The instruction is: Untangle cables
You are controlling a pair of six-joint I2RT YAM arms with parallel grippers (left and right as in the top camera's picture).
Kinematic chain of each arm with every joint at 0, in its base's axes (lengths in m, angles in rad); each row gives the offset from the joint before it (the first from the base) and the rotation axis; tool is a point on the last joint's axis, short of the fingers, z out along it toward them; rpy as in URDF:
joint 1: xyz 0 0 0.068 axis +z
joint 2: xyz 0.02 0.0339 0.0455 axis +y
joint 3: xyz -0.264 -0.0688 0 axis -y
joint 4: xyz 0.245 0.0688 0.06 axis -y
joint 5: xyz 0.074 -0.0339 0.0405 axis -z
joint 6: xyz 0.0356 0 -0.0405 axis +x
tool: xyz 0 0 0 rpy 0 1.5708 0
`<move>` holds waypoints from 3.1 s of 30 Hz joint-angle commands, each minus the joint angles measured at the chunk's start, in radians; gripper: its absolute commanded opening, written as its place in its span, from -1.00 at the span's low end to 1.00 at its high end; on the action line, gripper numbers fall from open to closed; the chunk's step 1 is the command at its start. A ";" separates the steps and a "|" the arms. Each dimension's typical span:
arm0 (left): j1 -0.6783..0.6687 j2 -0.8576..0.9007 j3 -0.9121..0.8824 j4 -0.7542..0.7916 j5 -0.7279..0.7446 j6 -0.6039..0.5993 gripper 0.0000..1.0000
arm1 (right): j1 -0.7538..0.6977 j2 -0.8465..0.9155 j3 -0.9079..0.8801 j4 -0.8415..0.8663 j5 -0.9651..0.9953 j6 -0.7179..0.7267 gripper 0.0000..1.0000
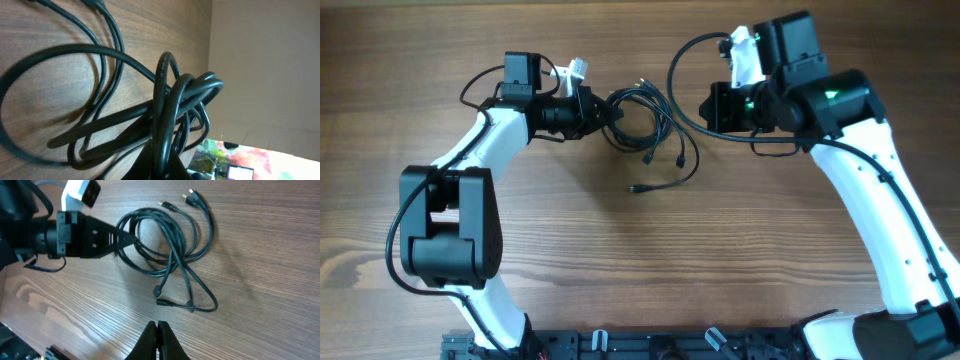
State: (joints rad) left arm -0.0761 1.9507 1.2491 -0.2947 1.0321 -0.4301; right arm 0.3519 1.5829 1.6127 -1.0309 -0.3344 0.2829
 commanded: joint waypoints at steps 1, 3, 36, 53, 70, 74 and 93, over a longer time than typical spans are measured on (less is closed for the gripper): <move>-0.001 0.007 -0.007 0.021 0.034 0.033 -0.92 | 0.041 0.066 0.016 0.029 0.010 -0.018 -0.59; -0.001 0.007 -0.007 0.082 0.157 -0.022 -0.92 | 0.064 0.105 0.016 0.074 -0.057 -0.010 -0.12; -0.018 0.007 -0.007 0.729 0.384 -1.220 -0.86 | 0.189 0.129 0.016 0.349 0.151 -0.305 0.06; -0.073 0.013 -0.007 -0.412 -0.408 0.199 0.26 | 0.084 0.108 0.016 0.232 0.098 -0.073 0.08; -0.076 -0.128 0.086 -0.155 -0.777 0.266 0.15 | 0.084 0.129 0.016 0.210 0.098 -0.072 0.12; -0.077 -0.062 0.086 -0.146 -0.782 0.266 0.16 | 0.084 0.146 0.015 0.202 0.098 -0.073 0.12; 0.046 0.126 0.085 -0.068 -0.618 0.507 0.20 | 0.084 0.149 0.015 0.192 0.098 -0.073 0.16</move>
State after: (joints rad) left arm -0.0109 2.0388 1.3346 -0.3656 0.3584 0.0349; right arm 0.4328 1.7172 1.6127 -0.8452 -0.2256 0.1982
